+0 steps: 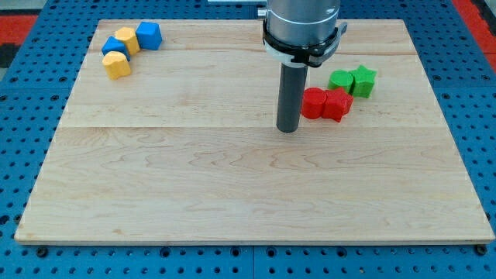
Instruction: Move your arm towards the center left side of the board
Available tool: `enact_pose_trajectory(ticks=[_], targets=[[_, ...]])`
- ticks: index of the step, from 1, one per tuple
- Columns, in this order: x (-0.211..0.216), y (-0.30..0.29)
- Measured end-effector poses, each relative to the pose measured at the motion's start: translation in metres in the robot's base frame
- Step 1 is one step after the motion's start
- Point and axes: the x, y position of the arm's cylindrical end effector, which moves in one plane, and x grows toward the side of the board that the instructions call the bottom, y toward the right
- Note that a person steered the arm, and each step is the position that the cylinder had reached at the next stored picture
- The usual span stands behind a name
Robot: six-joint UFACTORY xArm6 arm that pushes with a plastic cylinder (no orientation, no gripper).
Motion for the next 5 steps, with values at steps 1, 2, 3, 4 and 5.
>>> enact_pose_trajectory(ticks=[1,2,3,4,5], targets=[[0.001,0.0],[0.003,0.0],[0.004,0.0],[0.012,-0.006],[0.012,-0.074]])
